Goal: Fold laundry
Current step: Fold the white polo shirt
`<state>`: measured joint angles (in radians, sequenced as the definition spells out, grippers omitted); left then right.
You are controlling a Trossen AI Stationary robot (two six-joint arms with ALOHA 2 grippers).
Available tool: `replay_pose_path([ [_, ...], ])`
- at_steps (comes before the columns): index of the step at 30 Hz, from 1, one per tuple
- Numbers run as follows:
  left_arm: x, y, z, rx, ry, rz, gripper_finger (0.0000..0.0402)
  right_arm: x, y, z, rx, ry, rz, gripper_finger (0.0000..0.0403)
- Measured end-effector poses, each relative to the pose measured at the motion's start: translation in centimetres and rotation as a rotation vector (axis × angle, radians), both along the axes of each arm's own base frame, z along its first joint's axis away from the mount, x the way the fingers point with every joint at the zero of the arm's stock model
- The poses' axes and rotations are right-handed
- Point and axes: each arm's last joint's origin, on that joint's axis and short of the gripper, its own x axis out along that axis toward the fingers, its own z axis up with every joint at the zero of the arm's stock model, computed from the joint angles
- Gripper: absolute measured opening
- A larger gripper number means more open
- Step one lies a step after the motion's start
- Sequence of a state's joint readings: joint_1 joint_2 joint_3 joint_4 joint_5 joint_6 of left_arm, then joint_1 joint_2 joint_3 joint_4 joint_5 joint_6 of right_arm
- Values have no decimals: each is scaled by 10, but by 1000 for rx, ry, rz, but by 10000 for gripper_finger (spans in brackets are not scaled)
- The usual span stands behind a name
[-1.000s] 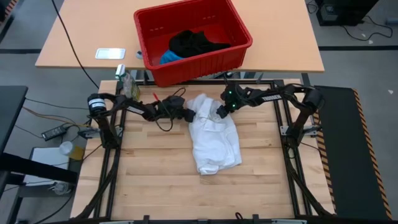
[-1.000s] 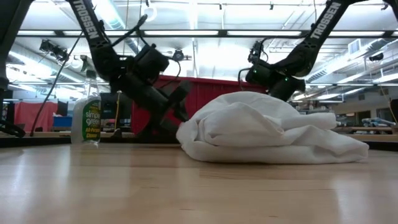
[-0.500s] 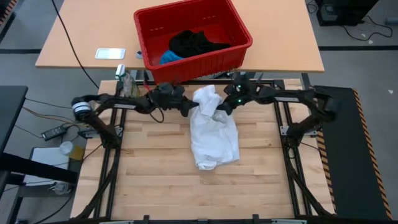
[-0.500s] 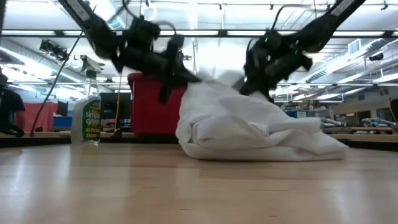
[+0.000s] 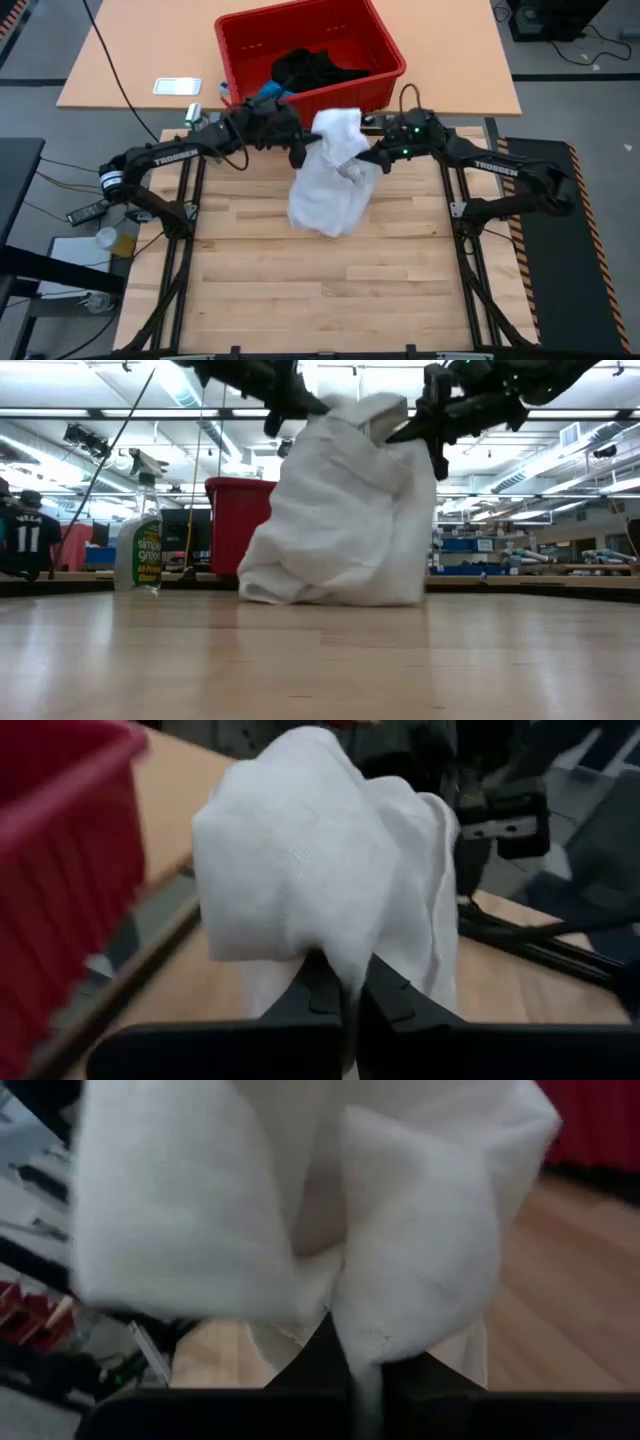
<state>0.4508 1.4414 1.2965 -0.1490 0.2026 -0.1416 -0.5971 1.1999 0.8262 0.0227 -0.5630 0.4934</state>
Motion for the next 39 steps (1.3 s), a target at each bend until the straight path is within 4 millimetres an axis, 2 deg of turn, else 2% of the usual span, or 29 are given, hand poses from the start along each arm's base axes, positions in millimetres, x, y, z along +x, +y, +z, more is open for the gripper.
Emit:
replay_pose_path([
  [2, -1, 3, 13, 51, -28, 13, 1, -1, -4, 9, -32, -21, -24, 15],
  [6, -1, 19, 26, 89, -52, 57, 1, 3, -21, 34, -116, -64, -59, 15],
  [14, 22, 54, 60, 298, -117, 94, 0, 6, -68, 85, -327, -74, -146, 14],
  [16, 27, 57, 64, 325, -121, 94, 0, 7, -73, 94, -371, -84, -135, 14],
  [18, 32, 51, 69, 345, -127, 86, 0, 10, -71, 101, -391, -104, -107, 14],
  [21, 41, 24, 64, 359, -78, 42, 0, 16, -56, 100, -383, -88, -23, 15],
  [23, 48, -2, 47, 365, -9, 9, 0, 23, -38, 91, -366, -42, 61, 16],
  [26, 55, -47, 13, 390, 45, -1, 0, 41, -1, 68, -352, 38, 219, 17],
  [32, 35, -144, -55, 352, 75, -12, 0, 66, 72, 12, -287, 113, 383, 17],
  [34, 29, -167, -74, 332, 86, -68, 0, 69, 96, -6, -244, 128, 396, 17],
  [39, 19, -208, -97, 220, 79, -162, 1, 66, 155, -37, -186, 121, 387, 17],
])
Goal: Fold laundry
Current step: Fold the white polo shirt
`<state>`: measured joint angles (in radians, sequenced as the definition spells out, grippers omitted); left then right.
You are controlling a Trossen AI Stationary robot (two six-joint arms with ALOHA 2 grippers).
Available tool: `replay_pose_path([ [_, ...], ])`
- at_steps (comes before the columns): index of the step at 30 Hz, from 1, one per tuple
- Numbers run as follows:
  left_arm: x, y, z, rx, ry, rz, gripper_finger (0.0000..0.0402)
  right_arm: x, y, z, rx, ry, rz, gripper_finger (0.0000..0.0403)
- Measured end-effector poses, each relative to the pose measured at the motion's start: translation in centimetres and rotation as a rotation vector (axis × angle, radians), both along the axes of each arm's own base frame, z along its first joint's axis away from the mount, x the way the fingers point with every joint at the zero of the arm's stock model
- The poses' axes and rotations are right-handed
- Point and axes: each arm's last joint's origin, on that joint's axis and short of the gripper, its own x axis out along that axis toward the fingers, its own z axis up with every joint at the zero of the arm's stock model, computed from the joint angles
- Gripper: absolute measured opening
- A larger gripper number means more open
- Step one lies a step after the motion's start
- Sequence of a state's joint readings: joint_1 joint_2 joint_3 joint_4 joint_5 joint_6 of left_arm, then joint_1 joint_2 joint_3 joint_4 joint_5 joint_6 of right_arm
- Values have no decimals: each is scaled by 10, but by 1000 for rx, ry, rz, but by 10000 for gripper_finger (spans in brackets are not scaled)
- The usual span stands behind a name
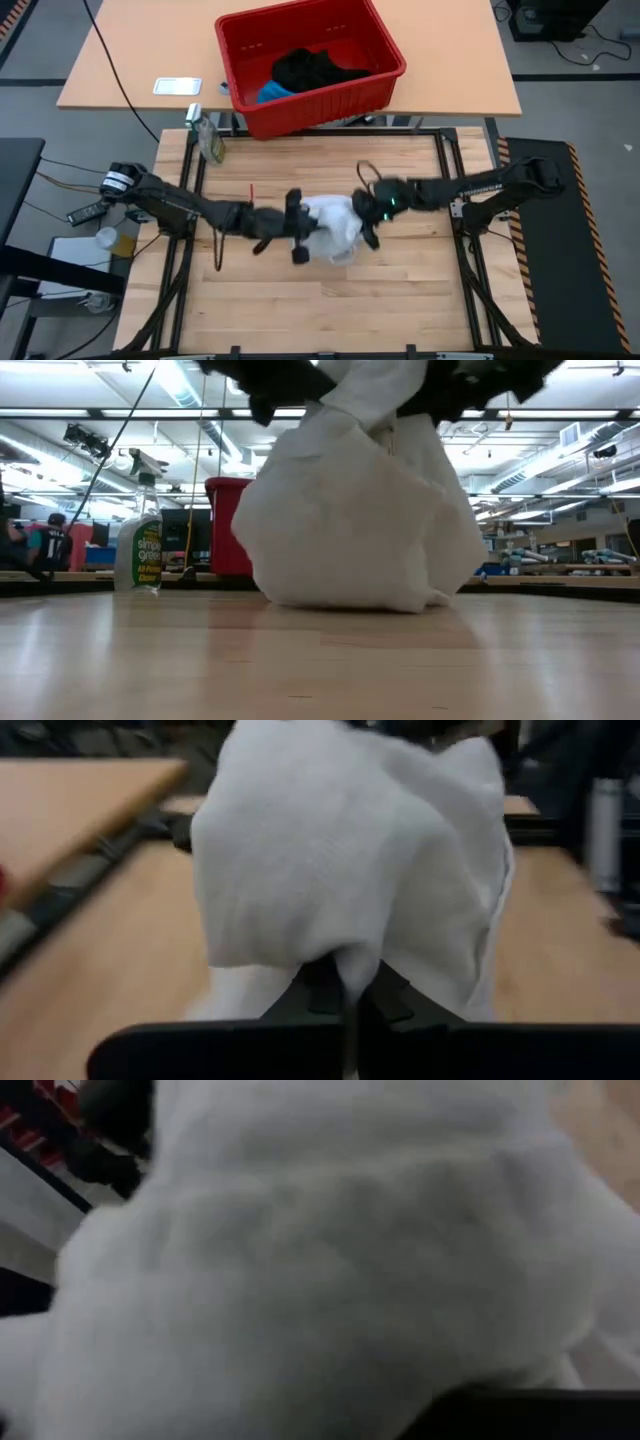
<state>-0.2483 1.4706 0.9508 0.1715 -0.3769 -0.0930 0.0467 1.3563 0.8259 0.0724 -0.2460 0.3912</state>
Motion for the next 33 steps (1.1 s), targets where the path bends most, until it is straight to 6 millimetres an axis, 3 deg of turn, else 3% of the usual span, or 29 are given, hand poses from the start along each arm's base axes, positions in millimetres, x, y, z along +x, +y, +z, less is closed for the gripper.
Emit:
replay_pose_path([
  [9, -24, -32, -40, -140, 101, -41, 6, 0, 56, -54, 69, 68, -72, 18],
  [15, -33, -32, -56, -217, 160, 1, 7, 12, 73, -87, 163, 119, -125, 18],
  [20, -34, -24, -60, -299, 200, 81, 8, 16, 65, -84, 268, 112, -240, 18],
  [24, -30, -13, -45, -308, 171, 114, 8, 11, 52, -66, 363, 117, -334, 18],
  [28, -25, 6, -25, -311, 146, 177, 8, 1, 39, -51, 407, 135, -427, 18],
  [33, -26, 34, -27, -301, 231, 290, 8, -9, 23, -50, 508, 239, -590, 18],
])
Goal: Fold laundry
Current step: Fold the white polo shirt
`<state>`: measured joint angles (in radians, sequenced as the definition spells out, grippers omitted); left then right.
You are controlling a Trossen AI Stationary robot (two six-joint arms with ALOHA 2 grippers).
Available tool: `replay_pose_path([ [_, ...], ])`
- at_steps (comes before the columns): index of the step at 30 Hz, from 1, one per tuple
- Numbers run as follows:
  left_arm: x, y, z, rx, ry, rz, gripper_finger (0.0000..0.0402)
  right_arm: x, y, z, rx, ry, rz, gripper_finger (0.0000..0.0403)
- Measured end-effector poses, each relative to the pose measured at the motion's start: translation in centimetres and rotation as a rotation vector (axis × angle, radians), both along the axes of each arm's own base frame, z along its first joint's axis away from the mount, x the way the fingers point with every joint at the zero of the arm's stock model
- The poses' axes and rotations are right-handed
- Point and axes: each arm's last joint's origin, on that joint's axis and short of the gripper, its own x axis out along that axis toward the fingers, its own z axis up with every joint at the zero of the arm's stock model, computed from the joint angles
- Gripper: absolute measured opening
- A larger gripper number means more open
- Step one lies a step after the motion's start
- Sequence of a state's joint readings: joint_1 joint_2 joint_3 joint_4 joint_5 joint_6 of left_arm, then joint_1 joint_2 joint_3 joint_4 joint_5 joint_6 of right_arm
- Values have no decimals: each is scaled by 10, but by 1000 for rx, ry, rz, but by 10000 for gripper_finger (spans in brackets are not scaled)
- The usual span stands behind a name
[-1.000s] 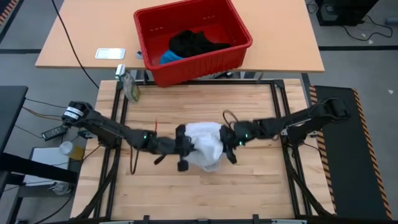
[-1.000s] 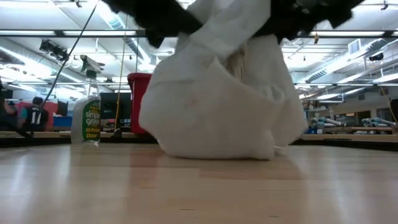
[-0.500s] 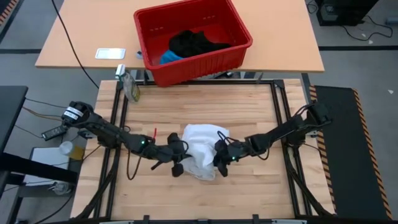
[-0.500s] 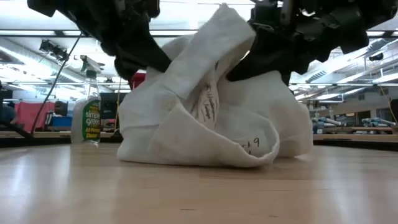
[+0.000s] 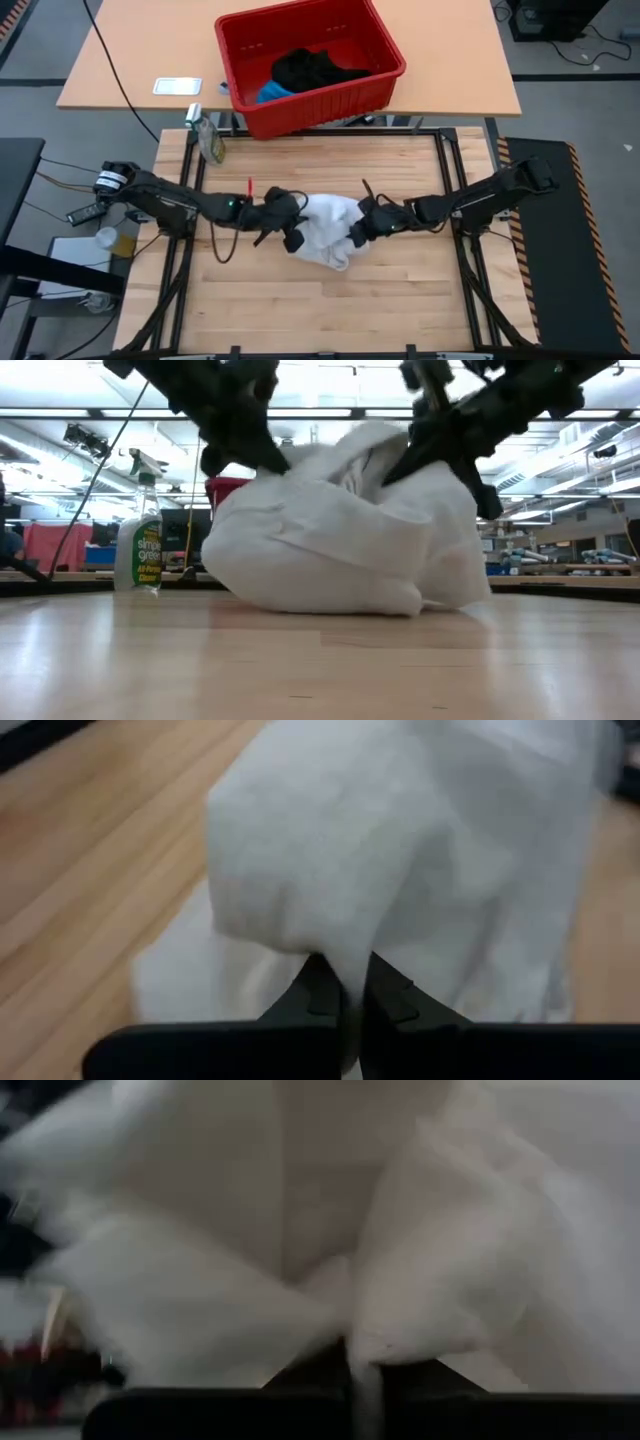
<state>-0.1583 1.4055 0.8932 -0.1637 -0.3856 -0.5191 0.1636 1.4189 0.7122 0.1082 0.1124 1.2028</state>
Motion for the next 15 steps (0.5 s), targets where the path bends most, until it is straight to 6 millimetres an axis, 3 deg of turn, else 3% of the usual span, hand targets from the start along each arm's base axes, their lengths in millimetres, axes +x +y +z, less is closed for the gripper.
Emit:
replay_pose_path([
  [9, 8, 48, -19, -114, 80, 113, 8, -6, -16, -37, 243, 3, -150, 18],
  [15, 16, 71, -29, -153, 76, 118, 8, -23, -27, -62, 340, -45, -253, 18],
])
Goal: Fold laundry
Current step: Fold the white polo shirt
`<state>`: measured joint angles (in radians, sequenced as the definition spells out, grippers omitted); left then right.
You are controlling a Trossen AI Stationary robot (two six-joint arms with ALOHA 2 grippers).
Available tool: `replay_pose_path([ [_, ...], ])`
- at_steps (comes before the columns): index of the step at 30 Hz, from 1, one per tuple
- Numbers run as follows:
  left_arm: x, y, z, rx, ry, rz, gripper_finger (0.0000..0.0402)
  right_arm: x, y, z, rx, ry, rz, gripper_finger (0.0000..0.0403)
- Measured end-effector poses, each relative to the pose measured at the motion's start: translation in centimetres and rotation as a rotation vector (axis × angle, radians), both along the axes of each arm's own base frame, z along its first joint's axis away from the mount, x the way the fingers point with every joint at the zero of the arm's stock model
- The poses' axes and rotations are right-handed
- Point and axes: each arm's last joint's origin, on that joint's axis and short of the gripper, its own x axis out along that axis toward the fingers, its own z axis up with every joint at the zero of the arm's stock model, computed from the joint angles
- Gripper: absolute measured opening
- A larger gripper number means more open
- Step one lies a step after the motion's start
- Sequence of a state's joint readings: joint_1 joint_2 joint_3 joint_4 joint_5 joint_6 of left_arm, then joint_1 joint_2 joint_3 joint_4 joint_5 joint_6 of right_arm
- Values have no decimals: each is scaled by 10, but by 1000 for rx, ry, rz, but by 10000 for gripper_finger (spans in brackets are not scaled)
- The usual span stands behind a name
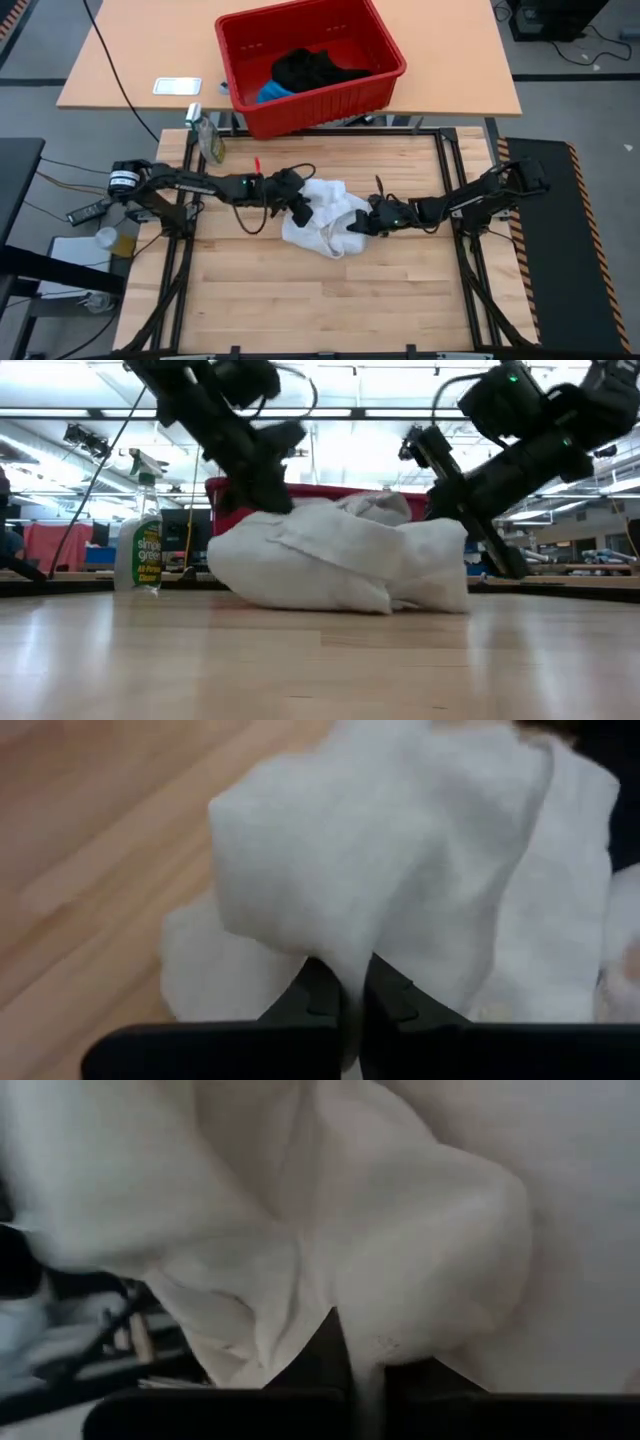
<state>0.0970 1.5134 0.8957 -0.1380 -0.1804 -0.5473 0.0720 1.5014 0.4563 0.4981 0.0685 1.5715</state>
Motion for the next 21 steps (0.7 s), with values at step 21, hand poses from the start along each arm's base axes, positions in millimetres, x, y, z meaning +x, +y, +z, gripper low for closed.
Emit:
replay_pose_path([
  [21, 7, 24, -22, 46, 64, -119, 137, -20, -13, -24, 4, 23, 16, 171],
])
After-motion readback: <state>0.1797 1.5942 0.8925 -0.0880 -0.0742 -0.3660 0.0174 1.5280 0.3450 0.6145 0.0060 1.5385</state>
